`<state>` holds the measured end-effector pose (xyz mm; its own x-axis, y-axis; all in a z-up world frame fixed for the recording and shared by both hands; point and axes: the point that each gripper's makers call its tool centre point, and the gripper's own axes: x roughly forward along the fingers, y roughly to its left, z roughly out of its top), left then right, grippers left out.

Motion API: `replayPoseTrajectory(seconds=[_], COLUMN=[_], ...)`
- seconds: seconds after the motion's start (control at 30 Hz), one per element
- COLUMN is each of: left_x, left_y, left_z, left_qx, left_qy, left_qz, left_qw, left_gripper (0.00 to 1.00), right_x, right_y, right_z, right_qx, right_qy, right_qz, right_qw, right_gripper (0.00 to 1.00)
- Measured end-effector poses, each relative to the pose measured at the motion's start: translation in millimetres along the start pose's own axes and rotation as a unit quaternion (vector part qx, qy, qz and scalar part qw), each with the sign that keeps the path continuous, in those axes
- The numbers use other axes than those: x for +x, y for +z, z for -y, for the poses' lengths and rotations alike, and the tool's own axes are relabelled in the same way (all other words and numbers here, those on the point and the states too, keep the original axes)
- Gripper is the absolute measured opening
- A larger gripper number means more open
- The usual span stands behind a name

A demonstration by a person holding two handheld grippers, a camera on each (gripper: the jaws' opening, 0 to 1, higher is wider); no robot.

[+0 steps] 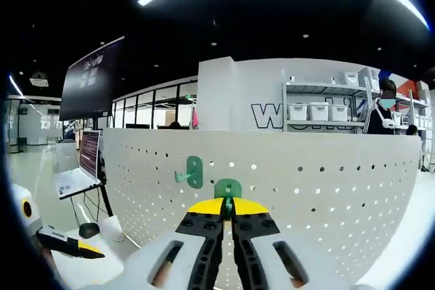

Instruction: Insert the hook assembly into the mounting plate slot until the hook locks in place.

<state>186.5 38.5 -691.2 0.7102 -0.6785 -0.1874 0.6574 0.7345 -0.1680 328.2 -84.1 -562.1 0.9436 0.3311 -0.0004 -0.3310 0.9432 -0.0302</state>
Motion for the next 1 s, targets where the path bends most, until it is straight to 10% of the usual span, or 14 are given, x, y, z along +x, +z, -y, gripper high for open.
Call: replayPoseTrajectory(seconds=[1.0], left_x=[-27], left_y=[-45.8], left_z=[-3.0], left_qx=[0.011], left_qy=[-0.007], left_qz=[-0.046], left_qw=[0.9988], left_gripper=[0.82], right_x=[23], right_y=[12.9], right_z=[4], right_qx=[-0.016], right_qy=[-0.009], right_qz=[0.016], right_qw=[0.9997], right_gripper=[0.01])
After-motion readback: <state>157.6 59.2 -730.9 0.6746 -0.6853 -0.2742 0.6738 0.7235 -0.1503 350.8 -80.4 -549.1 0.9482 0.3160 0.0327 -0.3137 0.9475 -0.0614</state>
